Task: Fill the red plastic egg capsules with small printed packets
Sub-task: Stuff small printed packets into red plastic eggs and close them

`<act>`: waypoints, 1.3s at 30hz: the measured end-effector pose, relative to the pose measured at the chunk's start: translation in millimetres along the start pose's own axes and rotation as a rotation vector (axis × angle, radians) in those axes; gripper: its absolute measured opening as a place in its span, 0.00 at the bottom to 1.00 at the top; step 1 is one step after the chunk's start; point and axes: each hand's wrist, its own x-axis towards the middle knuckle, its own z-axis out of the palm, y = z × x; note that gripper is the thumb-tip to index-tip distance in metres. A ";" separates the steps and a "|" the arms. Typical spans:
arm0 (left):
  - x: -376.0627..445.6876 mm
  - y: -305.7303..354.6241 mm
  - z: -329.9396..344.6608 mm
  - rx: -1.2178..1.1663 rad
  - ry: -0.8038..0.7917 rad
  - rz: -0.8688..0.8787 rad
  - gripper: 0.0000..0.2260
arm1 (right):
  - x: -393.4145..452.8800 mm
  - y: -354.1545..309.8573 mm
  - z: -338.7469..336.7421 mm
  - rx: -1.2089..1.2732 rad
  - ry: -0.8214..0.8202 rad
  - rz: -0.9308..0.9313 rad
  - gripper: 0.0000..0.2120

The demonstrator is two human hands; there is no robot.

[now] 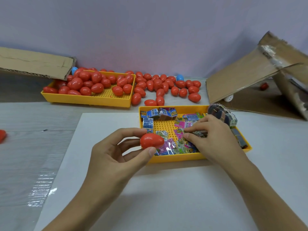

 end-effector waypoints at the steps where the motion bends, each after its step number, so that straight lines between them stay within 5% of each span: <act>1: -0.3 -0.2 0.0 0.001 -0.004 -0.003 0.14 | -1.5 0.3 0.4 0.019 0.025 -0.011 0.06; 6: -1.6 -3.8 -0.2 0.004 -0.007 0.022 0.15 | -4.2 1.0 2.8 0.067 0.101 -0.032 0.02; 11: -2.3 -6.1 -0.3 0.020 -0.026 0.045 0.14 | -7.4 4.4 4.6 0.244 0.125 -0.040 0.14; 18: -1.0 -5.5 -0.8 0.010 0.013 0.041 0.15 | -14.3 3.2 -6.4 0.578 0.272 -0.087 0.10; 25: -1.4 -2.1 0.3 0.002 -0.039 0.050 0.11 | -38.6 -22.5 -12.6 1.144 -0.028 -0.001 0.19; 39: -8.4 -7.5 4.9 0.189 -0.153 0.083 0.07 | -64.2 -41.9 -2.7 1.057 0.014 -0.110 0.12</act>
